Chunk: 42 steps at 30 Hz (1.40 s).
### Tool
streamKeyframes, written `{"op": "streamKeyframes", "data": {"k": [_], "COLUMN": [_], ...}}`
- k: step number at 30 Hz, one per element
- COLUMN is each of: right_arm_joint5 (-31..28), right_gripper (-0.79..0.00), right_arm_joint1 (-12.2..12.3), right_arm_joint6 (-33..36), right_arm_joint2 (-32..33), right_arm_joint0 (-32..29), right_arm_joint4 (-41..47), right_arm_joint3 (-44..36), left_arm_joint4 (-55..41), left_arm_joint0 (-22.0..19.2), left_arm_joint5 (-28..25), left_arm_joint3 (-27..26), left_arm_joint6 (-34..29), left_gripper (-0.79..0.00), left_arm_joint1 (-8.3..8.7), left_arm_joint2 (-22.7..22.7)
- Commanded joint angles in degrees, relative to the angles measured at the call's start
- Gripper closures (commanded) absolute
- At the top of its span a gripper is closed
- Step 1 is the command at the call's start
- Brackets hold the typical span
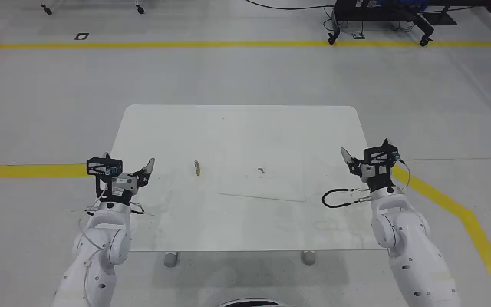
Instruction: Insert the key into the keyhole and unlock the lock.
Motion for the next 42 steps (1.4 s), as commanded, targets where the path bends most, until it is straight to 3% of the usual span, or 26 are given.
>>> {"op": "streamKeyframes", "data": {"k": [1,11,22,27,42], "right_arm_joint5": [0.0,-2.6,-2.9,-9.0,-25.1], "right_gripper": [-0.785,-0.785,-0.785,-0.785,-0.785], "right_arm_joint1": [0.0,-0.4,-0.4,-0.4,-2.5], "right_arm_joint6": [0.0,3.4,3.6,6.0,12.9], "right_arm_joint2": [0.0,-6.0,-6.0,-10.3,-26.2], "right_arm_joint0": [0.0,4.6,4.7,9.0,25.6], "right_arm_joint4": [0.0,-4.1,-4.5,-9.1,-8.0], "right_arm_joint3": [0.0,-1.4,-1.4,0.0,13.6], "left_arm_joint4": [0.0,0.0,0.0,0.0,0.0], "left_arm_joint0": [0.0,0.0,0.0,0.0,0.0], "left_arm_joint5": [0.0,0.0,0.0,0.0,0.0], "left_arm_joint3": [0.0,0.0,0.0,0.0,0.0], "left_arm_joint6": [0.0,0.0,0.0,0.0,0.0], "left_gripper": [-0.785,-0.785,-0.785,-0.785,-0.785], "left_arm_joint1": [0.00,0.00,0.00,0.00,0.00], "left_arm_joint2": [0.0,0.0,0.0,0.0,0.0]}}
